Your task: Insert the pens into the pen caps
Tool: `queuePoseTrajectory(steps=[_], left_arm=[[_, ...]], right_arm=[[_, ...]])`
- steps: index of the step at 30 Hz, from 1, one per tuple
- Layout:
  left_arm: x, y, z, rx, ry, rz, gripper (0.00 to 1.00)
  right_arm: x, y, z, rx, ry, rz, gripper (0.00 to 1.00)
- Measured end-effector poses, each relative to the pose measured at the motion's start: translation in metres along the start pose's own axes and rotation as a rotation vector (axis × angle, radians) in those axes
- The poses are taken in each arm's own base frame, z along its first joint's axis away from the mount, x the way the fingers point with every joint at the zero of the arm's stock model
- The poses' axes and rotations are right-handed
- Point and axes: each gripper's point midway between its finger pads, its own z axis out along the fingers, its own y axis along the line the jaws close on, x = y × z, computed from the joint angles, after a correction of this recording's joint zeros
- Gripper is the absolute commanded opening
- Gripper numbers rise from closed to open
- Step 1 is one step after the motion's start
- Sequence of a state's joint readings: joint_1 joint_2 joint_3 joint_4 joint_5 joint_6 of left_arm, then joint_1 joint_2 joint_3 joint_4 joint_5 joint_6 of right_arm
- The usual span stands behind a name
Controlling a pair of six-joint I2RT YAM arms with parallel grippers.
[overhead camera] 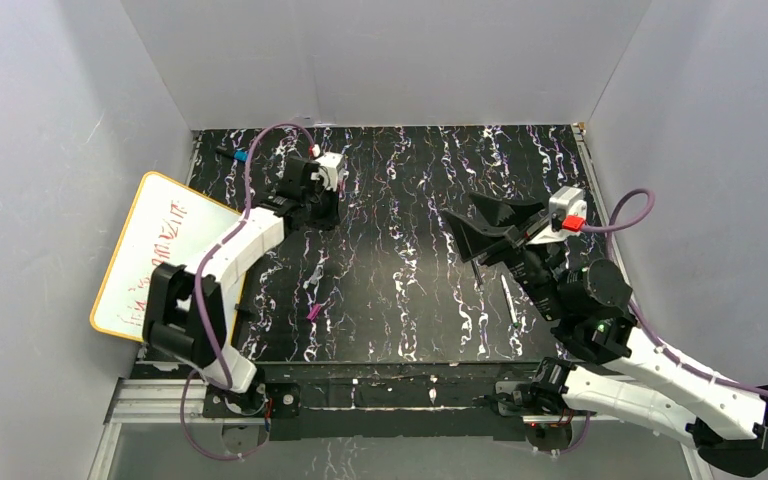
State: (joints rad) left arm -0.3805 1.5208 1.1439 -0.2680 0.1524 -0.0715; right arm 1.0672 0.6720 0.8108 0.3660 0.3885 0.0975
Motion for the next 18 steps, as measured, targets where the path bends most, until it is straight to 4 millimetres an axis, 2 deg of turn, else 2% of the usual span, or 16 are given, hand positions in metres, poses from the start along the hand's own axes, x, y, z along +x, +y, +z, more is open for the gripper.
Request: queuePoseTrajectory(steps=[4, 11, 18], left_arm=[[0.015, 0.019, 0.020, -0.092, 0.093, -0.051, 0.00], [0.050, 0.044, 0.049, -0.218, 0.261, -0.084, 0.00], [0.083, 0.057, 0.059, -0.285, 0.380, -0.088, 0.00]], right_arm=[[0.012, -0.007, -0.012, 0.014, 0.042, -0.015, 0.69], [0.019, -0.017, -0.029, 0.033, 0.065, -0.028, 0.69], [0.014, -0.019, -0.034, 0.035, 0.056, -0.031, 0.69]])
